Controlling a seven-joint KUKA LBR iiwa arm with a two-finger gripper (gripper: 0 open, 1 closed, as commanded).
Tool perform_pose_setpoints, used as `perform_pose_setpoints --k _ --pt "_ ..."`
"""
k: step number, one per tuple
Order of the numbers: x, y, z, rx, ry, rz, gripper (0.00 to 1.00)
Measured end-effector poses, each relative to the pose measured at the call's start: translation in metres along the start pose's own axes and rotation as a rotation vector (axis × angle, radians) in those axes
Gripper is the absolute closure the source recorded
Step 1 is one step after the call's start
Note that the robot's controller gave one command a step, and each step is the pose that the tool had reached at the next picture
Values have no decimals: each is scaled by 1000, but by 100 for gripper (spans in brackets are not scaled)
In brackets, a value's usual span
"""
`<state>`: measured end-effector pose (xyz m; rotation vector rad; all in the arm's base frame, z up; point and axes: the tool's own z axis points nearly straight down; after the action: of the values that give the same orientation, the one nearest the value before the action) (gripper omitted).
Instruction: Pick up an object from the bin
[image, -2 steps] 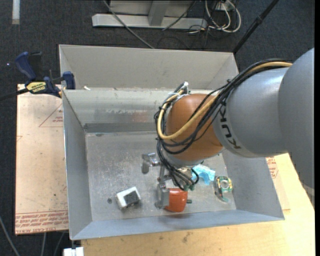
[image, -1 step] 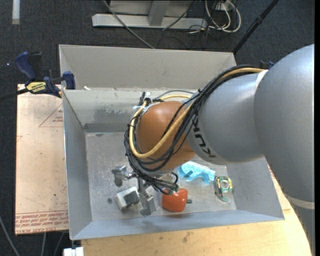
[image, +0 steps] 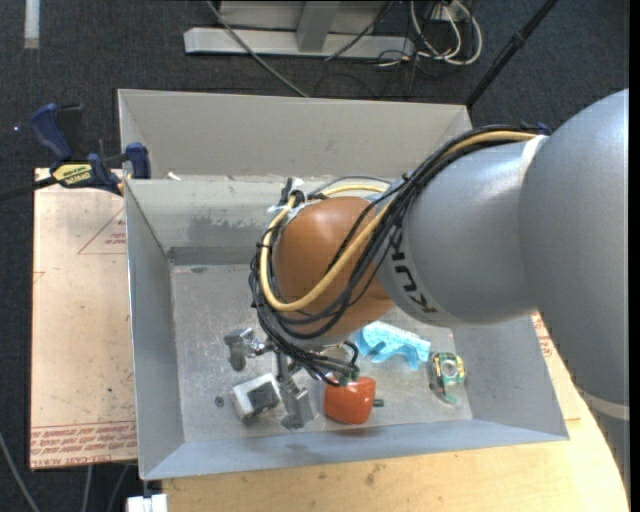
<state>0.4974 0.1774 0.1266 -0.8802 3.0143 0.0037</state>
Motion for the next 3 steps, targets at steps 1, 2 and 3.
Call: perform_pose_setpoints --k 1,2,3 --pt "19 -9 45 3 -7 -224 0" --pt "17 -8 53 6 -15 -282 100" --pt "17 -8 53 6 -15 -282 100"
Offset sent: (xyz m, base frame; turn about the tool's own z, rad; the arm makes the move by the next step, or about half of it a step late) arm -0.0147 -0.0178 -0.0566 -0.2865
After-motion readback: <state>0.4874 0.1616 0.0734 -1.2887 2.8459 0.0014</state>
